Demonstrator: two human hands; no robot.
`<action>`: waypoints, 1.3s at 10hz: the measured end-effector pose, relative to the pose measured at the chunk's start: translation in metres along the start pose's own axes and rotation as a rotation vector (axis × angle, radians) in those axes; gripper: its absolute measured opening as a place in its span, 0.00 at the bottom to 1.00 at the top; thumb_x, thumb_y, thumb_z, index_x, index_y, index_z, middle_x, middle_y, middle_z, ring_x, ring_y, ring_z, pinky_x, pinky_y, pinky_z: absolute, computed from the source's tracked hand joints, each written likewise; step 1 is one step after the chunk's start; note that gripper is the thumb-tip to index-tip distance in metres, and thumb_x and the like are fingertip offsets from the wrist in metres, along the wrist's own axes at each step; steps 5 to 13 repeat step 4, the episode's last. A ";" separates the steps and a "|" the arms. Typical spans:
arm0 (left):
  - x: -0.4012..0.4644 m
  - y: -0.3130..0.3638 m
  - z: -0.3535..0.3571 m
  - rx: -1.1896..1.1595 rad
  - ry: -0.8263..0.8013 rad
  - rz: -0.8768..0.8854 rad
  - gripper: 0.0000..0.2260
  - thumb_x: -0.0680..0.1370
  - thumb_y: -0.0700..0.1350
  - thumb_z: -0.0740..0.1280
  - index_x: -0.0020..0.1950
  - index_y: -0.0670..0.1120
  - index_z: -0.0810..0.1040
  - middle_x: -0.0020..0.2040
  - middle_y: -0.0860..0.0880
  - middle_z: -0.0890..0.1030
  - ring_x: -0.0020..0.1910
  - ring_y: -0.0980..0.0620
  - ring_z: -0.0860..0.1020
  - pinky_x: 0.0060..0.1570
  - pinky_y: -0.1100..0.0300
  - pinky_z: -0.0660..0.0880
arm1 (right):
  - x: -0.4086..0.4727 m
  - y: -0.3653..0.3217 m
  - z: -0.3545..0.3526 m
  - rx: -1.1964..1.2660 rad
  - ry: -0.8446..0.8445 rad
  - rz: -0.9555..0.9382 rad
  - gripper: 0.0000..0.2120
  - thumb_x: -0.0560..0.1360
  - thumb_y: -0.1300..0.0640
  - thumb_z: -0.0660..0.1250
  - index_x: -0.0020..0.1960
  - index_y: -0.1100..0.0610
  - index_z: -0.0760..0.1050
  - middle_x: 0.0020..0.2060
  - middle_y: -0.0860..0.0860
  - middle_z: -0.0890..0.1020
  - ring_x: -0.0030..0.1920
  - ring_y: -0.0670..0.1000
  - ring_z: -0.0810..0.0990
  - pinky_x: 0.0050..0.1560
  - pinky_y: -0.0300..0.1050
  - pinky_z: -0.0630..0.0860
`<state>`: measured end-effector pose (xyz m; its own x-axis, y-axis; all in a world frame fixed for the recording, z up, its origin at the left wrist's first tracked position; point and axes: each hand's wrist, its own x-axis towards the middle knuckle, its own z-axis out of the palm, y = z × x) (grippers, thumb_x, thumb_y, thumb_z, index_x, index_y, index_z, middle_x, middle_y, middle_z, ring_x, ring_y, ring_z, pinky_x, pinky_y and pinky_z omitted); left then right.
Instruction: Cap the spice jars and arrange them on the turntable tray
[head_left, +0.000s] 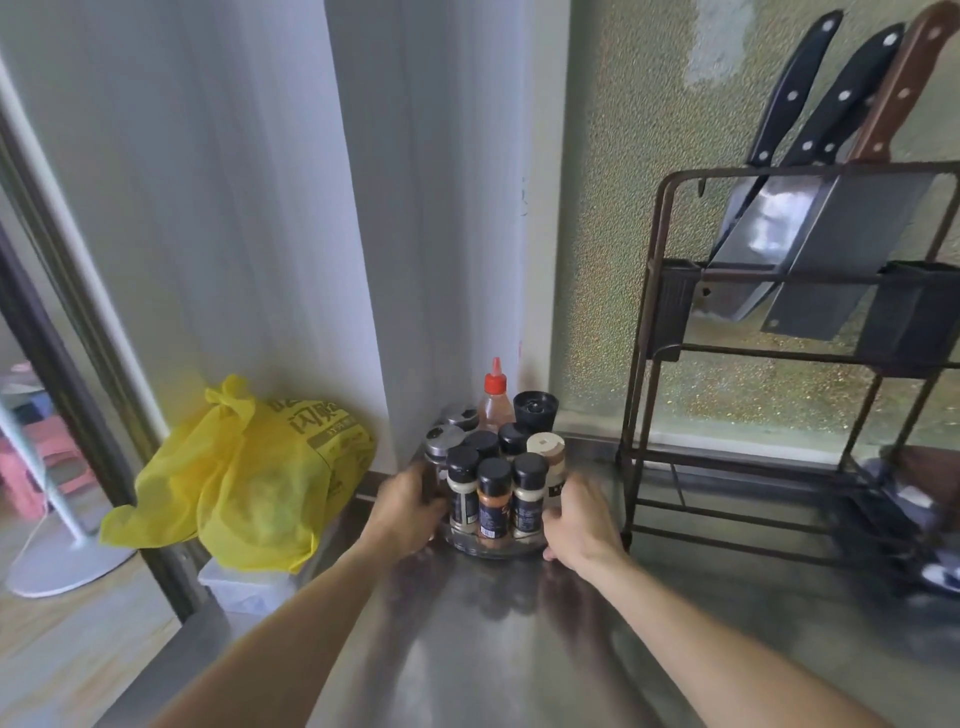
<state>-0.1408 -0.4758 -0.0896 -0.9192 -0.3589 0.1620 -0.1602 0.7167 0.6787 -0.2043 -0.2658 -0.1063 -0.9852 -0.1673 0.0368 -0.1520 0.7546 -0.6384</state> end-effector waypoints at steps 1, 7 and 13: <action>0.001 -0.005 0.005 -0.018 0.002 -0.012 0.17 0.73 0.36 0.70 0.62 0.46 0.77 0.46 0.46 0.83 0.34 0.51 0.79 0.30 0.66 0.73 | 0.000 0.003 0.005 0.000 0.027 -0.008 0.10 0.79 0.60 0.63 0.58 0.61 0.69 0.57 0.57 0.72 0.46 0.64 0.86 0.48 0.61 0.83; -0.010 -0.003 -0.003 0.003 -0.058 -0.008 0.25 0.76 0.48 0.68 0.72 0.48 0.70 0.57 0.43 0.85 0.53 0.41 0.84 0.55 0.51 0.80 | -0.014 -0.006 -0.015 -0.048 0.037 0.012 0.19 0.80 0.57 0.65 0.68 0.62 0.67 0.64 0.60 0.75 0.63 0.62 0.79 0.62 0.54 0.77; -0.010 -0.003 -0.003 0.003 -0.058 -0.008 0.25 0.76 0.48 0.68 0.72 0.48 0.70 0.57 0.43 0.85 0.53 0.41 0.84 0.55 0.51 0.80 | -0.014 -0.006 -0.015 -0.048 0.037 0.012 0.19 0.80 0.57 0.65 0.68 0.62 0.67 0.64 0.60 0.75 0.63 0.62 0.79 0.62 0.54 0.77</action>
